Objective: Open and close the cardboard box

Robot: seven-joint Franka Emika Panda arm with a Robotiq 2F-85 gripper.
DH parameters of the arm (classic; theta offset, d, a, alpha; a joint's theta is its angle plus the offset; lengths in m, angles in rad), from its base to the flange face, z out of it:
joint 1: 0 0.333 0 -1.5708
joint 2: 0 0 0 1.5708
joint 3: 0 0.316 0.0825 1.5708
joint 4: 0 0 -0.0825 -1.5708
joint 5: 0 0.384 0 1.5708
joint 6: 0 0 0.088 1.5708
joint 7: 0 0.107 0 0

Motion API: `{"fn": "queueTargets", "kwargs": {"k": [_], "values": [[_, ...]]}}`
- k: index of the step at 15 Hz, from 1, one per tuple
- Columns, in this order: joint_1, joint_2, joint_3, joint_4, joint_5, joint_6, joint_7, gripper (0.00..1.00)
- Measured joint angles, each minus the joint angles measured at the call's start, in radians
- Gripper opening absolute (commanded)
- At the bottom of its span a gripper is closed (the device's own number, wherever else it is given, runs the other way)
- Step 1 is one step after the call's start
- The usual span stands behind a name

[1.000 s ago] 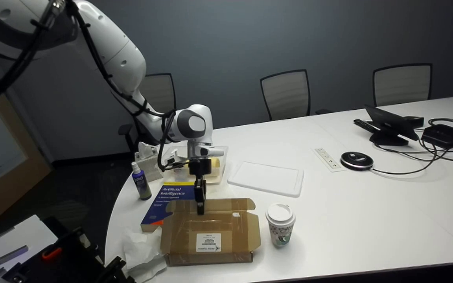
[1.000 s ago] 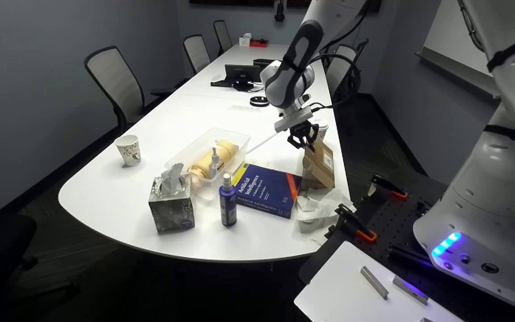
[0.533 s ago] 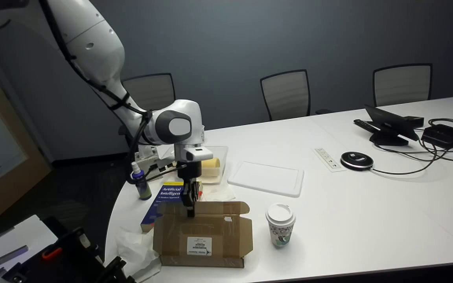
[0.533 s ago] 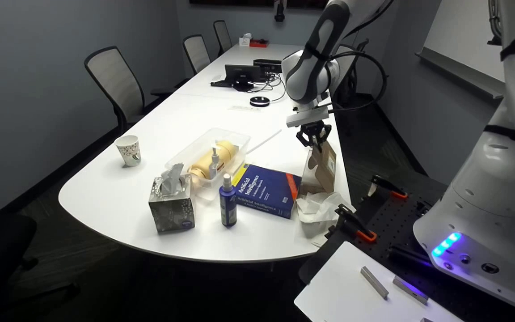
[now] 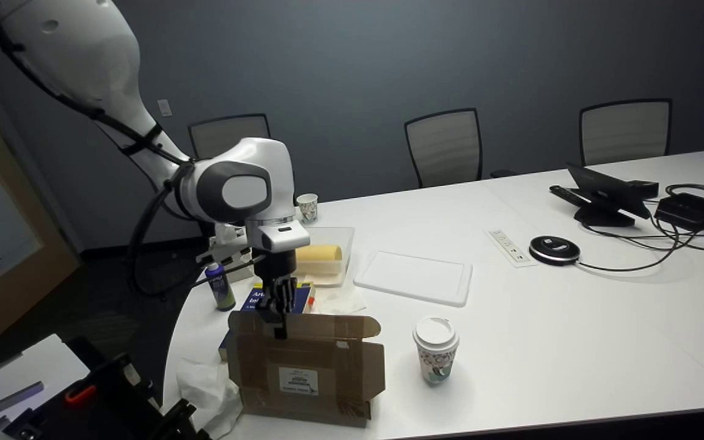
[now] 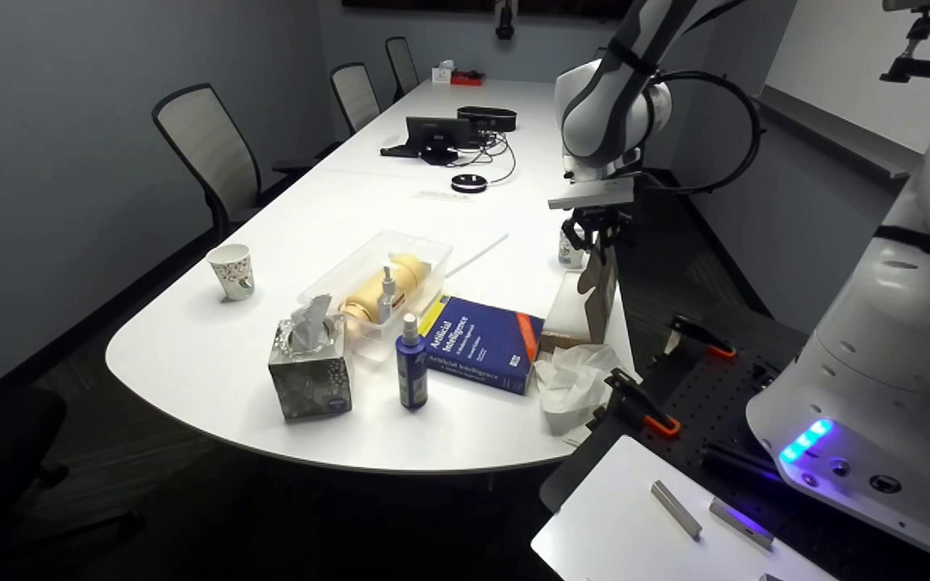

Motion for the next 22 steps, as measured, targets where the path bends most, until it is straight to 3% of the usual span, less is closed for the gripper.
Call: {"fn": "queueTargets", "kwargs": {"k": [9, 22], "values": [[-0.022, -0.137, -0.017, -0.146, -0.156, 0.1, 0.178, 0.02], [-0.069, -0.17, -0.008, -0.196, -0.251, 0.173, 0.276, 0.02]]}}
